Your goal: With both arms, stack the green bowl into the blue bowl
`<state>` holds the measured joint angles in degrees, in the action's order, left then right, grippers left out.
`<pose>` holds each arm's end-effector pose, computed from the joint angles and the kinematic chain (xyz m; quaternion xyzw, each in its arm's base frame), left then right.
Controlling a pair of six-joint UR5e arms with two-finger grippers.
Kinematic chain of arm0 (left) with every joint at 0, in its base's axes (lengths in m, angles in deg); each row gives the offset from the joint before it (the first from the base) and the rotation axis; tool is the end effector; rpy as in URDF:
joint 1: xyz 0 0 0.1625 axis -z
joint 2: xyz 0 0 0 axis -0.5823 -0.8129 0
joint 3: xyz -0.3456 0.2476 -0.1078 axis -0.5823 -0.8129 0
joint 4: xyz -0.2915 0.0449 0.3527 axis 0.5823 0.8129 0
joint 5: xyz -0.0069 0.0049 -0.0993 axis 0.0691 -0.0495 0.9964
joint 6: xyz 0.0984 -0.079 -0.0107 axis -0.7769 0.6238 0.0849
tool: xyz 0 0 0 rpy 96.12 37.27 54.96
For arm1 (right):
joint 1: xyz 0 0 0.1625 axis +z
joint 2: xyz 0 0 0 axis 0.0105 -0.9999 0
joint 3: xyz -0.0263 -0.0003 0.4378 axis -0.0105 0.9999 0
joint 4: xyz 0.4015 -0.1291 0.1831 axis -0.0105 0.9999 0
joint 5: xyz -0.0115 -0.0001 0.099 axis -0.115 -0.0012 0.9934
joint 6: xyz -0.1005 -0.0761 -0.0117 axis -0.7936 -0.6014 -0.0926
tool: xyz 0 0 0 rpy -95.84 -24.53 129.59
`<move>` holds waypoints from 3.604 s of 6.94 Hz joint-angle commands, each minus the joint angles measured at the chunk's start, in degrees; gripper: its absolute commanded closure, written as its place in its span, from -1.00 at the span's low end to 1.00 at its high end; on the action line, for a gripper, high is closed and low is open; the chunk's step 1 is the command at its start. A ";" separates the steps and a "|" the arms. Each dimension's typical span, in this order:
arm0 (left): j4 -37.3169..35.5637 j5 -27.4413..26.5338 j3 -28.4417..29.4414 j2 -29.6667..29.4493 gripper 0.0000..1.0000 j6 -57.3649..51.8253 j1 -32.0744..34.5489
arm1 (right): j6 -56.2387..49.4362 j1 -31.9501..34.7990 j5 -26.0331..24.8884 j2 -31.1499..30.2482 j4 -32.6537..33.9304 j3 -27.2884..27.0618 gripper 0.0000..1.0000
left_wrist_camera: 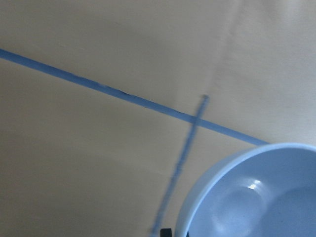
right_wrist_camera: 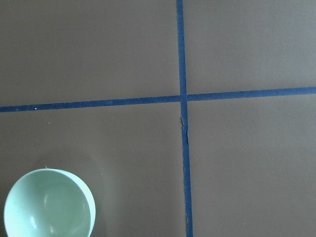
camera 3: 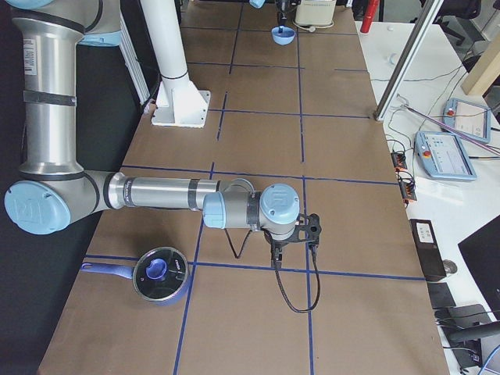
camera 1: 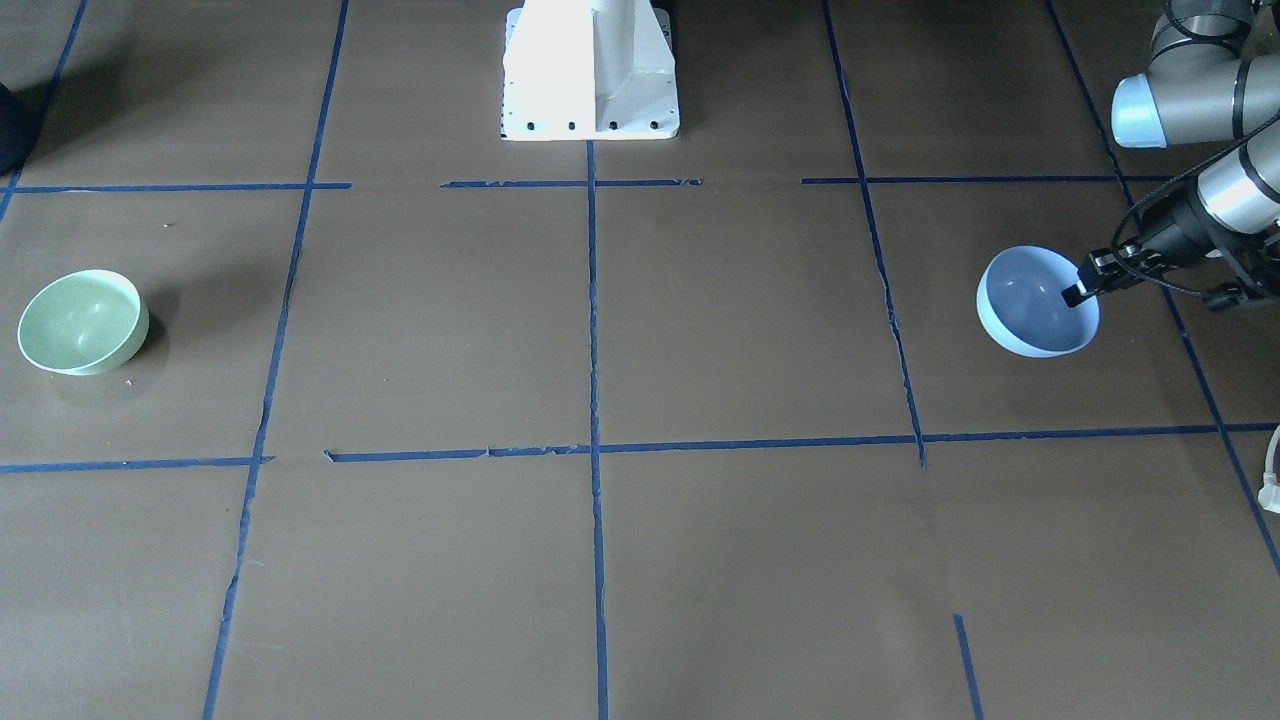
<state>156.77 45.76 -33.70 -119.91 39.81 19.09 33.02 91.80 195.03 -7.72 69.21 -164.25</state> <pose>0.3353 -0.5558 0.3806 -0.0789 0.4846 -0.1752 0.8534 0.0558 -0.5102 0.6632 0.0231 -0.4339 0.0390 0.8998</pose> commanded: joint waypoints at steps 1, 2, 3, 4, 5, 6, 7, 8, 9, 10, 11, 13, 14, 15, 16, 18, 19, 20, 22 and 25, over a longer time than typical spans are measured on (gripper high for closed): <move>-8.74 -14.42 1.35 -14.93 1.00 16.93 -15.36 | -0.05 -0.03 -0.07 -0.02 -0.01 -0.12 -1.00; -8.79 -17.45 3.19 -18.48 1.00 20.99 -19.59 | -0.05 -0.03 0.02 0.06 -0.01 -0.12 -1.00; -7.66 -19.31 8.78 -23.13 1.00 22.16 -21.03 | -0.05 -0.03 -0.07 0.06 -0.70 -0.38 -1.00; -4.86 -20.46 13.10 -25.52 1.00 22.26 -22.78 | 0.12 -0.03 -0.07 -0.37 -2.19 -0.13 -1.00; -1.35 -20.47 14.88 -25.55 1.00 22.08 -23.15 | 0.12 -0.03 -0.07 -0.46 -2.29 -0.12 -1.00; -1.14 -20.30 14.90 -25.55 0.88 21.91 -23.24 | 0.12 -0.03 -0.07 -0.46 -2.29 -0.12 -1.00; -1.05 -19.95 14.81 -25.29 -0.72 21.21 -23.15 | 0.12 -0.03 -0.07 -0.46 -2.29 -0.12 -1.00; -1.14 -19.95 14.29 -24.85 -1.00 19.20 -23.15 | 0.12 -0.03 -0.07 -0.46 -2.29 -0.12 -1.00; -1.40 -19.95 13.94 -24.67 -1.00 19.01 -23.15 | 0.12 -0.03 0.02 -0.46 -2.29 -0.30 -1.00; -2.54 -19.77 10.54 -23.10 -1.00 18.92 -22.63 | 0.12 -0.03 0.02 -0.38 -2.38 -0.47 -1.00; -7.25 -15.77 5.98 -20.74 -1.00 17.96 -19.93 | 0.12 -0.12 0.02 -0.46 -2.38 -0.39 -1.00; -21.99 -12.47 -5.25 -17.92 -1.00 7.19 -16.04 | 0.99 -0.90 0.02 -0.46 -2.47 -0.30 -1.00; -27.71 -12.47 -10.97 -15.81 -1.00 3.66 -14.47 | 1.87 -2.04 -0.07 -0.46 -3.25 -0.30 -1.00; -30.90 -12.47 -15.12 -13.79 -1.00 0.15 -13.93 | 9.19 -4.84 -0.16 -1.25 -9.61 -0.13 -1.00; -31.98 -12.47 -16.98 -12.73 -1.00 -1.28 -12.62 | 18.66 -9.13 -1.20 -3.26 -20.81 0.66 -1.00; -31.99 -12.47 -19.09 -9.75 -1.00 -3.56 -10.68 | 36.14 -17.38 -3.31 -5.38 -36.68 1.37 -1.00; -32.34 -12.47 -22.51 -4.85 -1.00 -9.59 -9.02 | 40.77 -22.30 -6.89 -5.47 -40.57 2.68 -1.00; -32.34 -12.47 -24.11 -1.41 -1.00 -14.69 -6.91 | 44.64 -26.09 -10.32 -5.39 -44.18 4.34 -1.00; -32.34 -12.47 -24.21 0.20 -1.00 -17.55 -5.23 | 44.86 -28.41 -10.62 -5.39 -47.63 8.48 -1.00; -32.26 -12.56 -25.26 0.91 -1.00 -17.56 -5.05 | 46.16 -28.95 -9.92 -5.21 -47.64 9.81 0.15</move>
<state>124.50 33.30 -58.60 -119.17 22.31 13.98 78.22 63.06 184.69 -13.06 21.66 -154.98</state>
